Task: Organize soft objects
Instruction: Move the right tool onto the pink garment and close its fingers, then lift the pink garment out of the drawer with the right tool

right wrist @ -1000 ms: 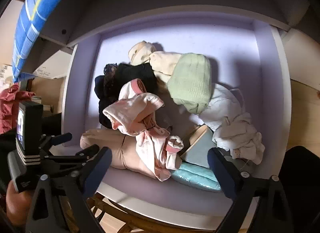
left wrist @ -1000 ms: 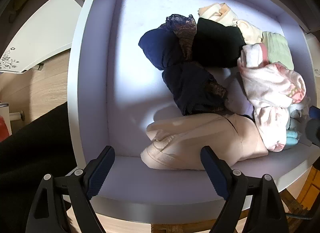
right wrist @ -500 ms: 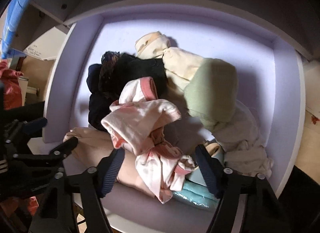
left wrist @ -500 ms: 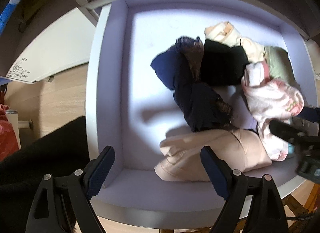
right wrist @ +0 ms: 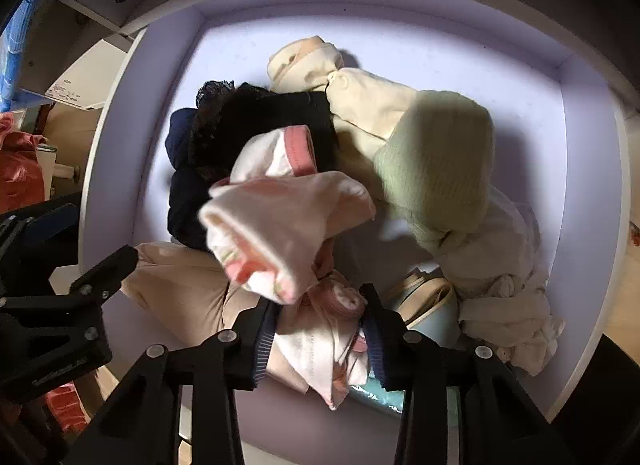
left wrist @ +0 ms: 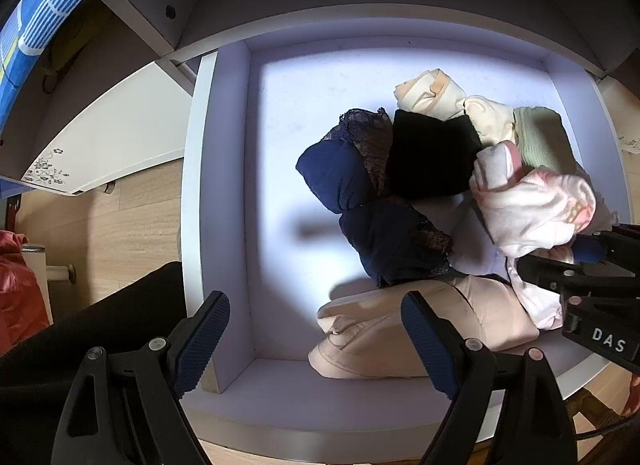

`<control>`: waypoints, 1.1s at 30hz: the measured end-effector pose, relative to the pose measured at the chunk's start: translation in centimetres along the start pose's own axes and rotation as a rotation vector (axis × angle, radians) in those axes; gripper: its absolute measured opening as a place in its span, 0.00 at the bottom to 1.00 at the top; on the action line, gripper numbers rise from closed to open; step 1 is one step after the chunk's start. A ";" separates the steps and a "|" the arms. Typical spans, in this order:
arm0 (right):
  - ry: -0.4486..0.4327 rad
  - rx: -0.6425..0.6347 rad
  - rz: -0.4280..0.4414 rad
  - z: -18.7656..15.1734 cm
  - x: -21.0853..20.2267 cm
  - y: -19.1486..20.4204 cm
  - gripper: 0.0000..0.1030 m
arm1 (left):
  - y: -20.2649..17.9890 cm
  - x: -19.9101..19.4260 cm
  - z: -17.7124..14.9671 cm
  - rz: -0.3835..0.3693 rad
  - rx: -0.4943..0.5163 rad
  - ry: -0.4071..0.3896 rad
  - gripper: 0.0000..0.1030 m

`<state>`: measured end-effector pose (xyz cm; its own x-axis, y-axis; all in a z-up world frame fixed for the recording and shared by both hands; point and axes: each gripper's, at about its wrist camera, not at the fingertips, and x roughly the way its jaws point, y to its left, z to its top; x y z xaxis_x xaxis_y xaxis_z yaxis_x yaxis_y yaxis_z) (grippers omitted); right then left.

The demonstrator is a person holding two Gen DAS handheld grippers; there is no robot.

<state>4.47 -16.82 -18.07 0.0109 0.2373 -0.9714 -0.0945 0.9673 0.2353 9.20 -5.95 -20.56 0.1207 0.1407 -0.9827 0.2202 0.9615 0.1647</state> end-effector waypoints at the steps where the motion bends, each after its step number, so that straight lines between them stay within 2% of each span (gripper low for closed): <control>1: -0.005 0.005 0.005 -0.1 -0.2 -0.1 0.38 | 0.0 -0.1 0.0 0.000 0.001 -0.003 0.87; 15: -0.089 0.084 0.065 -1.4 -3.5 -1.7 0.37 | 0.1 -1.2 0.1 0.013 0.007 -0.046 0.87; 22: -0.142 0.087 0.071 -1.5 -6.3 -2.2 0.30 | -0.3 -1.4 0.2 0.020 0.020 -0.053 0.87; 26: -0.132 0.080 0.063 -1.3 -6.3 -2.2 0.29 | -0.5 -1.7 0.1 0.027 0.034 -0.063 0.87; 30: -0.082 0.034 0.069 -1.3 -4.9 -1.6 0.30 | -0.6 -1.6 0.1 0.030 0.041 -0.062 0.87; 32: -0.058 0.009 0.043 -1.3 -3.9 -0.8 0.46 | -0.6 -1.5 0.1 0.031 0.040 -0.060 0.87; 33: -0.048 0.001 0.016 -1.3 -3.4 -0.6 0.64 | -0.6 -1.5 0.1 0.029 0.040 -0.059 0.87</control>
<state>3.23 -18.29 -14.94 0.0573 0.2564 -0.9649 -0.0944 0.9635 0.2504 9.01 -6.77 -19.15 0.1843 0.1526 -0.9709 0.2541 0.9469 0.1971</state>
